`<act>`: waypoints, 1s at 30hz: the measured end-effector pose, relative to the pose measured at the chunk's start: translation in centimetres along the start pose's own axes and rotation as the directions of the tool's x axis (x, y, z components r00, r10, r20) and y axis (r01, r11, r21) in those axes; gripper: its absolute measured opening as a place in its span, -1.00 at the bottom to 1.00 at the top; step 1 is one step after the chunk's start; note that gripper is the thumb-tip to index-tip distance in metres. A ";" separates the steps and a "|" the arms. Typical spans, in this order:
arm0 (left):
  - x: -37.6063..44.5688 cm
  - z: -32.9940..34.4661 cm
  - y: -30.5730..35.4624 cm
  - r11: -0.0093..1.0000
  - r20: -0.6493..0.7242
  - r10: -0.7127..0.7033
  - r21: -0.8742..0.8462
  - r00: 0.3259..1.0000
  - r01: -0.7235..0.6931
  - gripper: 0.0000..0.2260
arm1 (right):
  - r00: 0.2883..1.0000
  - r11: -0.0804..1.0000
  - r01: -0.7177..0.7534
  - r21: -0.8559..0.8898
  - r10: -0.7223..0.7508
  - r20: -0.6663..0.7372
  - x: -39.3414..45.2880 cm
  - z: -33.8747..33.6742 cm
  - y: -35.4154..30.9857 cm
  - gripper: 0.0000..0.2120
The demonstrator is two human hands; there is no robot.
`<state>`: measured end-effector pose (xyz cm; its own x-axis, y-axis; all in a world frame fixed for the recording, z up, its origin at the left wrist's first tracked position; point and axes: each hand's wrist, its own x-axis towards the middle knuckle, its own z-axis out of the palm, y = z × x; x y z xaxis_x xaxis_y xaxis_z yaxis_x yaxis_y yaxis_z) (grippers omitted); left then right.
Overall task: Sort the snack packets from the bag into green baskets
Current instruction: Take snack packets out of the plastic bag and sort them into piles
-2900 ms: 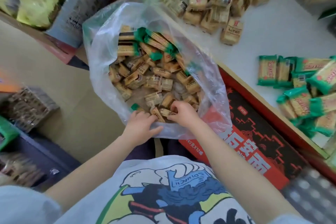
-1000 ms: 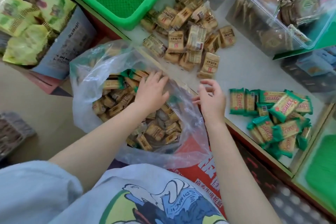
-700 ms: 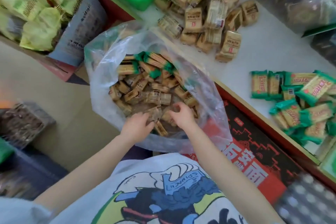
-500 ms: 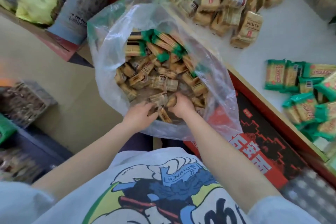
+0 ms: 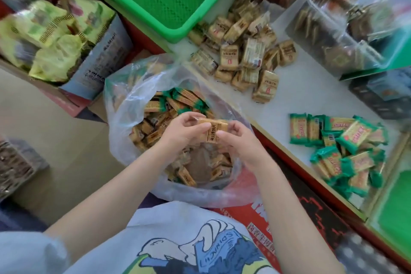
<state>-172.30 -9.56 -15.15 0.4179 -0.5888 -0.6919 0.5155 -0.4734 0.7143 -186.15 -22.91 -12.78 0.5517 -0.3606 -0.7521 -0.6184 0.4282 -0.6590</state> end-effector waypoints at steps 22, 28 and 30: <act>10.6 0.7 3.8 0.187 0.137 0.233 0.965 0.963 -0.182 -0.42 | 0.813 0.938 0.112 -0.330 -0.277 -0.513 11.2 -6.3 -13.0 -0.38; 10.4 0.9 4.2 0.058 0.154 0.230 0.983 0.961 -0.172 -0.36 | 0.796 0.921 0.204 -0.332 -0.354 -0.491 5.5 -3.7 -9.2 -0.60; 9.1 0.6 3.7 0.048 0.186 0.302 0.977 0.935 -0.209 -0.39 | 0.881 0.934 0.199 -0.297 -0.303 -0.363 3.4 -1.7 -6.5 -0.78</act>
<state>-167.02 -17.03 -18.71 0.4078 -0.8152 -0.4113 -0.7932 -0.5394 0.2827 -181.15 -28.35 -11.08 0.4704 -0.7482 -0.4679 -0.6340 0.0823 -0.7690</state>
